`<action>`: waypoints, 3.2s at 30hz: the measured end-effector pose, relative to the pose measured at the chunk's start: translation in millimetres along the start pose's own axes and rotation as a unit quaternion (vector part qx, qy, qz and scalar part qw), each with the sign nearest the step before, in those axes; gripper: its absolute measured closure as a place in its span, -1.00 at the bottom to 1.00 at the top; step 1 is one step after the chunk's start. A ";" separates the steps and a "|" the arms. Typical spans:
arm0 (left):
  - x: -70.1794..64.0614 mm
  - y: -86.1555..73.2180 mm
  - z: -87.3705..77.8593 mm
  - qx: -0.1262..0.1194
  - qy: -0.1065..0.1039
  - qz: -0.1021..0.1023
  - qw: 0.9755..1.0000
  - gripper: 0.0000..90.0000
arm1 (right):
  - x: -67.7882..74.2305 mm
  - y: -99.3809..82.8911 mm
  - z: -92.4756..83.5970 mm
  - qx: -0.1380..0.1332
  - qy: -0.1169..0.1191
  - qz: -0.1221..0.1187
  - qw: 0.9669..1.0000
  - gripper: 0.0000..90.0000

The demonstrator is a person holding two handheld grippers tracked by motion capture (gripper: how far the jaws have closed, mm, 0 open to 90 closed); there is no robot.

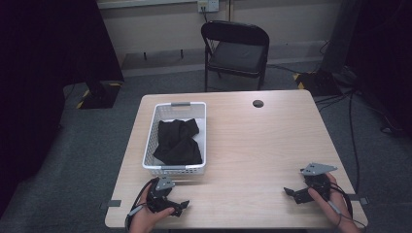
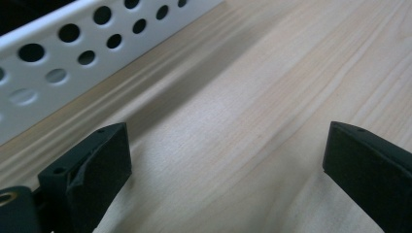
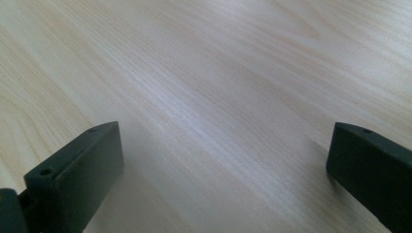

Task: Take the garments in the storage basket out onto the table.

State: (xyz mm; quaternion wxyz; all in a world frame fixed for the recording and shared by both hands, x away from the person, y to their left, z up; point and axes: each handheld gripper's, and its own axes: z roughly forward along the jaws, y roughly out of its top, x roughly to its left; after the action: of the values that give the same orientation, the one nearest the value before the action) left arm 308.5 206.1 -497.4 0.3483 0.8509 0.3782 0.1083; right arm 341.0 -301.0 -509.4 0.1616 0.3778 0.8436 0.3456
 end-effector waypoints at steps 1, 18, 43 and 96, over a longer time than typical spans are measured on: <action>0.0 0.0 0.0 0.000 0.000 0.000 1.000 -0.94 | 0.0 0.0 0.0 0.000 0.000 0.000 1.000 -1.00; 4.5 9.2 -23.4 -0.018 0.026 -0.038 0.999 -0.92 | 0.0 0.0 0.0 0.000 0.000 0.000 1.000 -1.00; 19.5 21.3 -52.1 -0.023 0.058 -0.071 0.996 -0.92 | 0.0 0.0 0.0 0.000 0.000 0.000 1.000 -1.00; 48.1 93.5 -45.6 -0.066 0.102 -0.082 0.989 -0.92 | 0.0 0.0 0.0 0.000 0.000 0.000 1.000 -1.00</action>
State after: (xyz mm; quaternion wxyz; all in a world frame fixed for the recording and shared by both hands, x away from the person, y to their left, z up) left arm 374.4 219.9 -404.6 0.3713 0.7765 0.4723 0.1900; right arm 341.0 -301.0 -509.5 0.1616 0.3777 0.8437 0.3455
